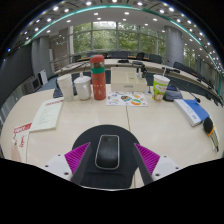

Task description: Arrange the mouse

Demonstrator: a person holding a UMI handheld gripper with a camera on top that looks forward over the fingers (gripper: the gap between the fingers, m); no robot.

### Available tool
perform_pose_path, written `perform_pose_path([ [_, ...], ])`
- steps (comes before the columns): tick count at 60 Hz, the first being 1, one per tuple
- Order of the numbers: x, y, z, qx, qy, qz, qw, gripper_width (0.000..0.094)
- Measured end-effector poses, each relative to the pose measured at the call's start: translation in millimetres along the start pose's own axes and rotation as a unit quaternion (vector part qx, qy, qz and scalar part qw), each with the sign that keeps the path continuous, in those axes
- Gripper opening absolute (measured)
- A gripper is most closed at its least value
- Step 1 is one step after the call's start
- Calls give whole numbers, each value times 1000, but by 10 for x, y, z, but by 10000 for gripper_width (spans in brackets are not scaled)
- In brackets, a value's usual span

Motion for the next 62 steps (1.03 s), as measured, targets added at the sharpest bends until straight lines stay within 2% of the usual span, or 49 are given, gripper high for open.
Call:
perform_pose_path([
  [16, 1501, 60, -227, -8, -33, 29, 999, 856],
  [32, 2847, 323, 94, -17, -40, 55, 998, 854],
  [47, 3461, 591, 495, -28, -43, 75, 996, 858],
  [62, 3703, 743, 599, -23, -51, 87, 995, 858],
])
Point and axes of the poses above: the point between the fingertips, and its own axes, seen from behind it with the camera up: y to the left, z down, x backward, against the way the camera looks, the point moved 6 cm from there along x, backward, against the way the camera looks
